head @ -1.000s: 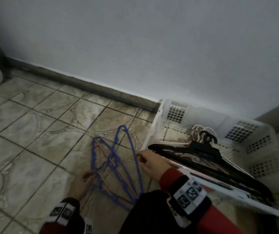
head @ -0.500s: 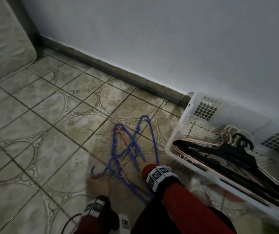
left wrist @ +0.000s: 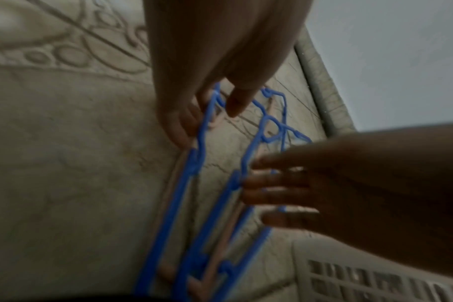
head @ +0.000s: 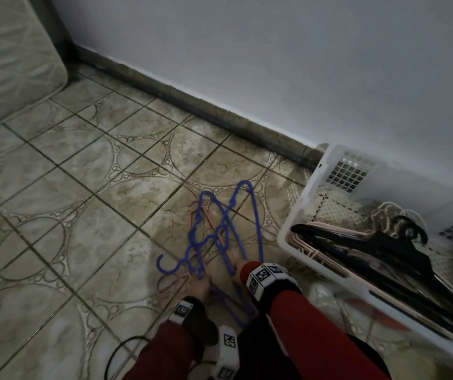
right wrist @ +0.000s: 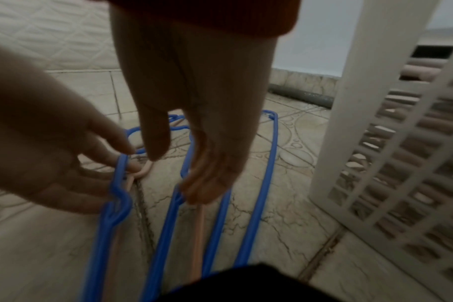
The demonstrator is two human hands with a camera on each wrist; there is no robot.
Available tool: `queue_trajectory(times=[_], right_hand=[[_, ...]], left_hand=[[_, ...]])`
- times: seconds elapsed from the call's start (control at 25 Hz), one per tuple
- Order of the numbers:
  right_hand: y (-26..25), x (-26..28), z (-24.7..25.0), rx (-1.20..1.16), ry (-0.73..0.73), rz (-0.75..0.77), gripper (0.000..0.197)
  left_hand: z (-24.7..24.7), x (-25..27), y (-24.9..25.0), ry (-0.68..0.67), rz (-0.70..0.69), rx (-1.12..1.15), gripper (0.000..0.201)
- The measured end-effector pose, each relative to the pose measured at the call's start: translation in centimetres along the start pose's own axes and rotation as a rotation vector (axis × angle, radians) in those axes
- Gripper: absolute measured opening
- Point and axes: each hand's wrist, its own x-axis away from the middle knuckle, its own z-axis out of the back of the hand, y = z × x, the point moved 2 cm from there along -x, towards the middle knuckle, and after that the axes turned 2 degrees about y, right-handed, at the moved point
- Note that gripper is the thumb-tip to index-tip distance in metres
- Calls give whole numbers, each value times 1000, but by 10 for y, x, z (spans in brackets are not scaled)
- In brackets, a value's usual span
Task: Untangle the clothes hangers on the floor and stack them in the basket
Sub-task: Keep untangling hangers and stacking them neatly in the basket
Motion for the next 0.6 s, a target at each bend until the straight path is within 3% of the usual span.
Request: queue_trajectory(times=[0.08, 0.16, 0.2, 0.24, 0.28, 0.32, 0.36, 0.44, 0.52, 0.6], right_hand=[[-1, -11, -11, 23, -17, 37, 40], [4, -35, -24, 104, 21, 29, 40], [25, -117, -63, 127, 73, 46, 44], [41, -167, -85, 148, 77, 107, 47], [48, -181, -81, 52, 74, 136, 48], [50, -179, -81, -48, 70, 126, 47], [40, -130, -58, -120, 52, 47, 44], [6, -14, -7, -127, 92, 142, 40], [-8, 8, 5, -222, 102, 190, 38], [-22, 17, 14, -356, 151, 236, 39]], left_hand=[[-5, -21, -7, 62, -10, -67, 59], [-6, -13, -1, 96, -32, -86, 61], [-5, -4, 2, 102, -30, -58, 55], [-6, -11, -2, 101, -12, -2, 50], [-6, -21, -6, 90, 0, 57, 50], [-6, -26, -9, 64, 16, 90, 55], [-7, -27, -9, 18, 18, 116, 60], [-9, -9, 3, -74, -3, 200, 50], [-10, 15, 18, -134, -39, 251, 37], [-11, 28, 31, -135, -113, 242, 39]])
